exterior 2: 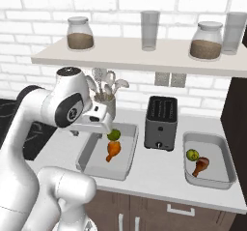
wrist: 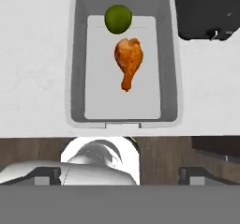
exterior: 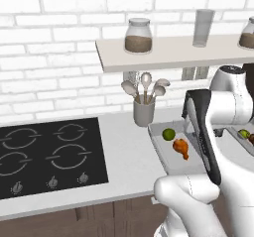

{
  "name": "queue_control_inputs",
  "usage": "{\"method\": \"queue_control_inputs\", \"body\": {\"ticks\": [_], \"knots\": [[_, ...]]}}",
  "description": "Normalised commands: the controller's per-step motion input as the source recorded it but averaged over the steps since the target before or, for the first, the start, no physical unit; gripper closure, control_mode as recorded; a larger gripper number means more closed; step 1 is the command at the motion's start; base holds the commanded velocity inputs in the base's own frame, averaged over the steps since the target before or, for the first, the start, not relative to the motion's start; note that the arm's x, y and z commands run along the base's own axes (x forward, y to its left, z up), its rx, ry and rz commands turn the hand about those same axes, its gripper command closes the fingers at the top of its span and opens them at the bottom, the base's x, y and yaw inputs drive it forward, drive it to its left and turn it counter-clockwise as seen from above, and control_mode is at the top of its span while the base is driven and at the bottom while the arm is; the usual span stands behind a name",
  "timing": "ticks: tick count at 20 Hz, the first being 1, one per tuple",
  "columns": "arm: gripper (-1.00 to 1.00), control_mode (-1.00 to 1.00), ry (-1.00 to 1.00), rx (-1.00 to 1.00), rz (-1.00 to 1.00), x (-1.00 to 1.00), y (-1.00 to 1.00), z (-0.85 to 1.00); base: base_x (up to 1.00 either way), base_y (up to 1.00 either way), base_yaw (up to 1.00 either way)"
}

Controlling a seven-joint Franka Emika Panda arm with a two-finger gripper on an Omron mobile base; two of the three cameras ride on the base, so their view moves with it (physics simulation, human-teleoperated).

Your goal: Place one lime and one chicken drumstick in each tupperware on the nearby counter, to pack two identical lunches.

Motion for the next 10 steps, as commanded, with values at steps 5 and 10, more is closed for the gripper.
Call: {"method": "queue_control_inputs", "body": {"ticks": [5,10], "knots": [[-1.0,-1.0,-0.45,0.01,0.0,-0.53,-0.04,0.98,0.0,0.0,0.0],[-1.0,-1.0,-0.12,0.0,0.0,-0.81,0.02,0.68,0.0,0.0,0.0]]}}
